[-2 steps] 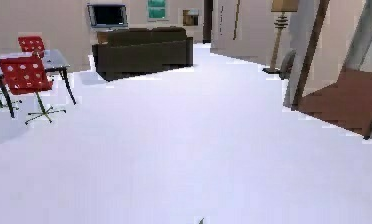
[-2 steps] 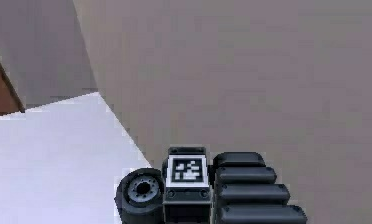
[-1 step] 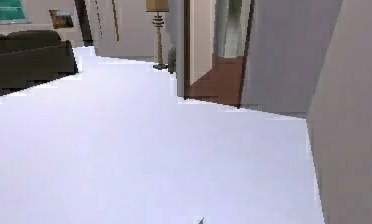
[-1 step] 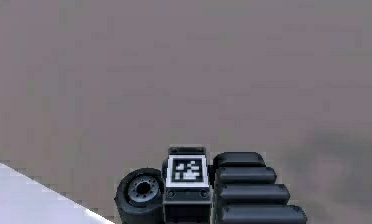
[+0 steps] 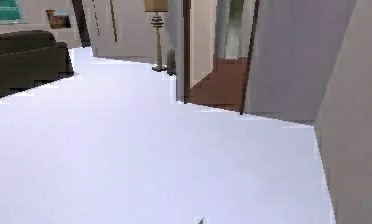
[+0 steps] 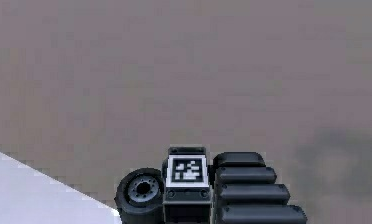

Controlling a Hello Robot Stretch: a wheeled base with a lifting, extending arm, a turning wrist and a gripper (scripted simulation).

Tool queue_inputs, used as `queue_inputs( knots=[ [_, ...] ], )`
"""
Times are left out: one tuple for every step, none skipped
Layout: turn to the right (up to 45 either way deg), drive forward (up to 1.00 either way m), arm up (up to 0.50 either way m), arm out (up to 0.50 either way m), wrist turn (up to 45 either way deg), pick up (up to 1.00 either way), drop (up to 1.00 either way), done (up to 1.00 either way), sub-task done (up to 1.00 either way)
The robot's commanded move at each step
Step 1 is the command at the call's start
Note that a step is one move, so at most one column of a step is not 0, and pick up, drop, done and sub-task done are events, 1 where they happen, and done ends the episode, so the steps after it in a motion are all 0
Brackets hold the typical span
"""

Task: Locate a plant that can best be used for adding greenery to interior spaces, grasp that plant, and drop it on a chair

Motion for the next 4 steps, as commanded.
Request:
queue_inputs(
  knots=[
    [-21.0,0.00,0.00,0.00,0.0,0.00,0.00,0.00,0.00],
    [0.0,1.00,0.00,0.00,0.0,0.00,0.00,0.00,0.00],
    [0.0,1.00,0.00,0.00,0.0,0.00,0.00,0.00,0.00],
    [-3.0,0.00,0.00,0.00,0.0,0.00,0.00,0.00,0.00]
  ],
)
